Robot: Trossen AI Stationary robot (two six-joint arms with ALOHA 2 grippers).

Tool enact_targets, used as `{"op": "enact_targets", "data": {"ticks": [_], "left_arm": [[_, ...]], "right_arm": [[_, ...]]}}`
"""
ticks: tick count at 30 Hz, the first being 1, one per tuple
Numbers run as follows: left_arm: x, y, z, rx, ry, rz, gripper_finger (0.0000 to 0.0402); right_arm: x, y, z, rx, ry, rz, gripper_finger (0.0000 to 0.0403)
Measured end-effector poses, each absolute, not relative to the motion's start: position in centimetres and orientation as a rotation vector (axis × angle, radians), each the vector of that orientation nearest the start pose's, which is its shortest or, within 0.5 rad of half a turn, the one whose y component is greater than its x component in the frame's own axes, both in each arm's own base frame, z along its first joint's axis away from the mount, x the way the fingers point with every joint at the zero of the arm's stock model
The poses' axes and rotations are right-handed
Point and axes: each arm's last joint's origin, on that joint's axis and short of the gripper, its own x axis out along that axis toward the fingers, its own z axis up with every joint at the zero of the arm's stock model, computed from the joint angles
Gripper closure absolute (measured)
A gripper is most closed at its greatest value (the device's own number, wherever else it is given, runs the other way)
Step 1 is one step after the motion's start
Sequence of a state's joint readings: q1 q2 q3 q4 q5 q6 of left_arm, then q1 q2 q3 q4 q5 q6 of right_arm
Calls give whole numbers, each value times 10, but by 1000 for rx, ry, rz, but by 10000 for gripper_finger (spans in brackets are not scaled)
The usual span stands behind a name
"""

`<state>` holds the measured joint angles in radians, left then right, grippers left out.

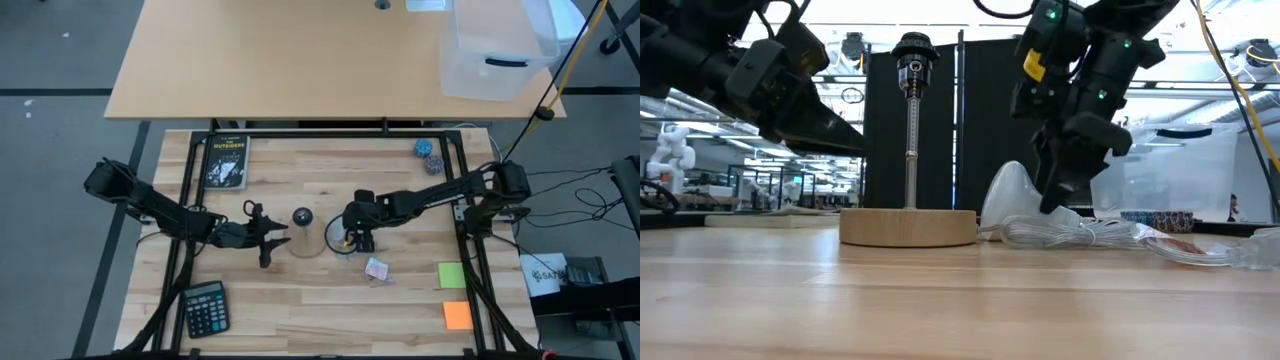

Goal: Screw lightbulb
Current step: Insert the lightbulb into the lamp socket

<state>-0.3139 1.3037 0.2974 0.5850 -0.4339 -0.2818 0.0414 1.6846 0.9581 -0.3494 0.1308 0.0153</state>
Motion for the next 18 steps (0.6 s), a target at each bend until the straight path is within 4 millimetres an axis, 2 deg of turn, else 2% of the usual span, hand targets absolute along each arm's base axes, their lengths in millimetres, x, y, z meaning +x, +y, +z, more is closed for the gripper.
{"op": "enact_targets", "data": {"ticks": [8,13,18], "left_arm": [[212,-52,145,-124,371,186,220],[212,-52,145,-122,370,186,220],[212,-52,145,-122,369,185,220]], "right_arm": [[327,9,150,-68,1057,-89,133],[331,6,140,-68,1067,-96,163],[333,3,141,-69,1050,-107,210]]}}
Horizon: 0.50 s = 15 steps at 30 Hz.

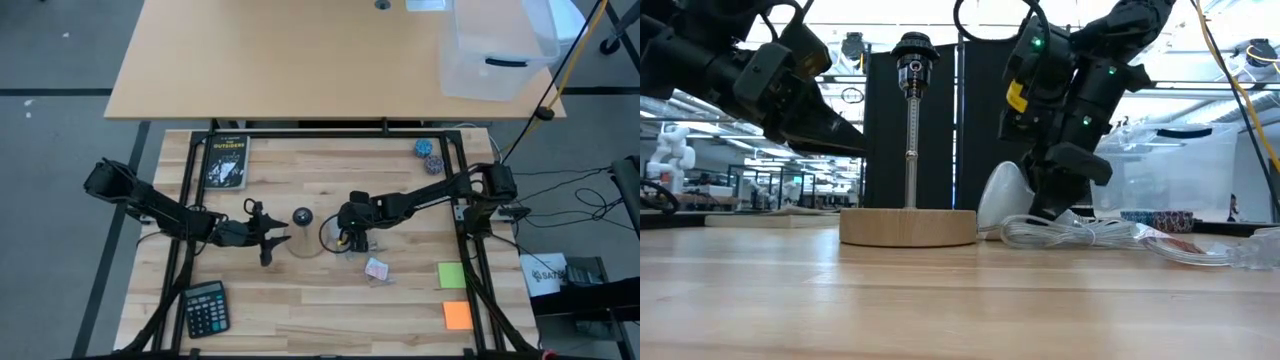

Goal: Screw lightbulb
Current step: Insert the lightbulb into the lamp socket

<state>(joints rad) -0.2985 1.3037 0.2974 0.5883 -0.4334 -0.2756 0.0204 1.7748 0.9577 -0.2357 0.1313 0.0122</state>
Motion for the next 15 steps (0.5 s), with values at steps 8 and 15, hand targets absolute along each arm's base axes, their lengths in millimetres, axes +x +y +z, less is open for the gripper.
{"op": "enact_targets", "data": {"ticks": [8,15], "left_arm": [[212,-53,145,-123,368,185,220],[212,-52,145,-126,368,186,220]], "right_arm": [[336,2,143,-117,1013,-113,246],[335,-1,146,-121,1005,-120,248]]}}
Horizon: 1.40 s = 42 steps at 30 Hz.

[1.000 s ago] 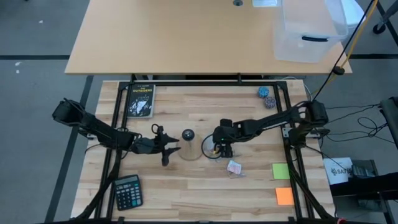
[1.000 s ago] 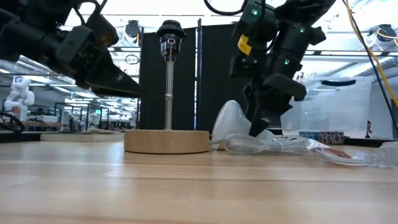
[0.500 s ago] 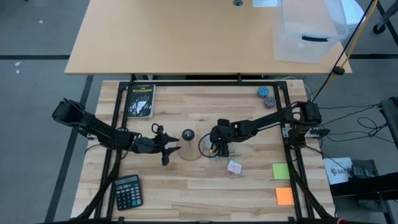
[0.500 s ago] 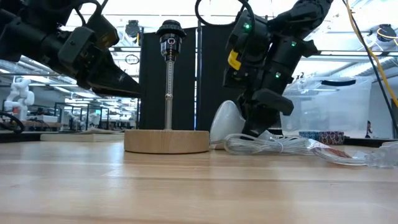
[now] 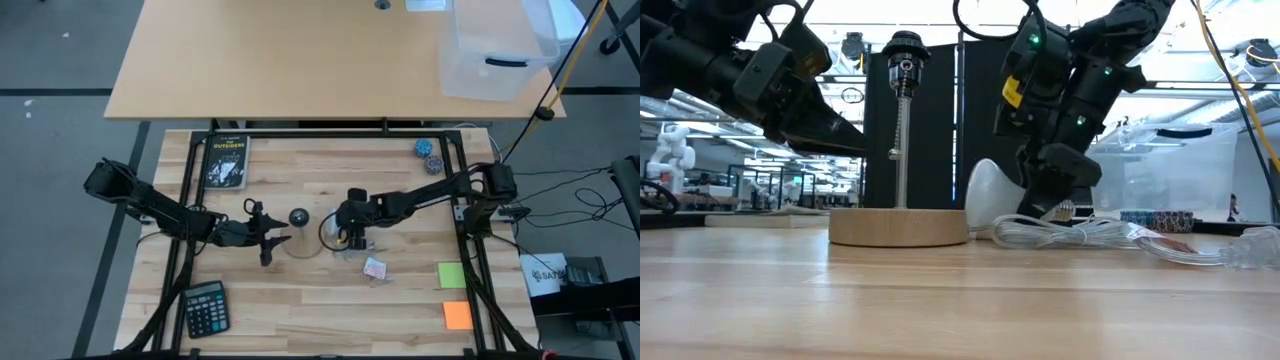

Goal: Screw lightbulb
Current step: Insert the lightbulb into the lamp socket

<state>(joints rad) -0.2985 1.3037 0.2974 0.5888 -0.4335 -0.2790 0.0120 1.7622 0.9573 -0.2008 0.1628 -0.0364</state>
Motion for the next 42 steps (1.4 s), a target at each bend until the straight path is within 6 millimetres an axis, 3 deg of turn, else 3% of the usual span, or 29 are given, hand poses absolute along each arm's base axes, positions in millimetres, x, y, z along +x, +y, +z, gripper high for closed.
{"op": "enact_targets", "data": {"ticks": [5,20,26,42], "left_arm": [[212,-53,145,-126,367,186,220],[212,-52,146,-127,365,185,220],[209,-54,155,-138,321,168,220],[197,-63,180,-108,212,86,220]], "right_arm": [[331,-2,167,-148,944,-156,249],[296,-7,260,-145,633,-265,249],[289,-2,278,-126,537,-242,249],[310,15,319,-141,22,52,248]]}}
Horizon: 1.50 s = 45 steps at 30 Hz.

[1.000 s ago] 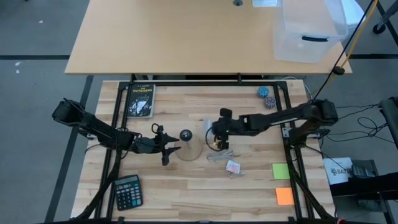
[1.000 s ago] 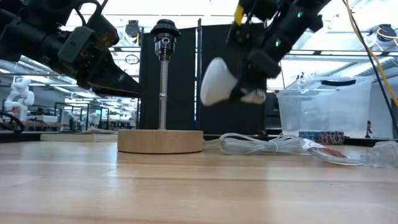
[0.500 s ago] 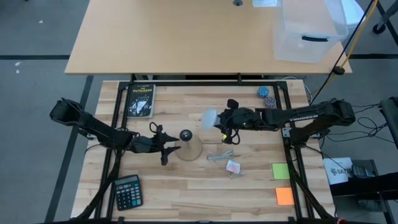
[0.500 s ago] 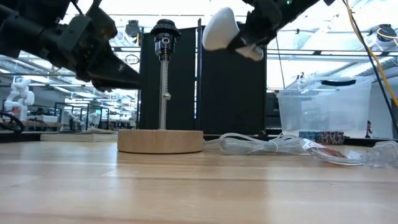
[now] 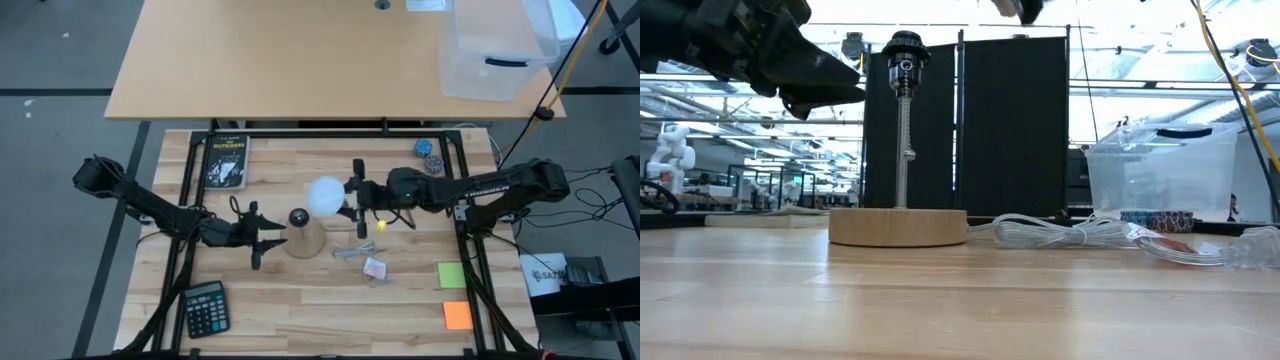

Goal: Screw lightbulb
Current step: Insert the lightbulb into the lamp socket

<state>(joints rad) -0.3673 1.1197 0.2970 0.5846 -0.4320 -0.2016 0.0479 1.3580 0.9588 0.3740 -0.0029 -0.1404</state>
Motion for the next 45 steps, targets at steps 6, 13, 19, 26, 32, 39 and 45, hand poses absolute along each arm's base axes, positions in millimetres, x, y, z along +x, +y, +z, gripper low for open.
{"op": "enact_targets", "data": {"ticks": [6,13,19,26,32,39,45], "left_arm": [[198,-63,180,-112,209,87,220],[198,-63,181,-119,202,86,220],[198,-63,181,-112,201,86,220],[198,-63,182,-111,196,99,220],[200,-59,183,-121,172,126,220],[207,-60,175,-91,186,105,220],[220,-61,162,-52,156,114,220]], "right_arm": [[331,20,311,-178,-147,179,248],[357,22,288,-198,-334,259,248],[371,9,268,-137,-428,225,248],[379,-6,255,-48,-417,191,248],[393,-5,260,-61,-397,206,248],[394,-5,262,-71,-393,231,248],[394,-5,261,-79,-393,229,248]]}}
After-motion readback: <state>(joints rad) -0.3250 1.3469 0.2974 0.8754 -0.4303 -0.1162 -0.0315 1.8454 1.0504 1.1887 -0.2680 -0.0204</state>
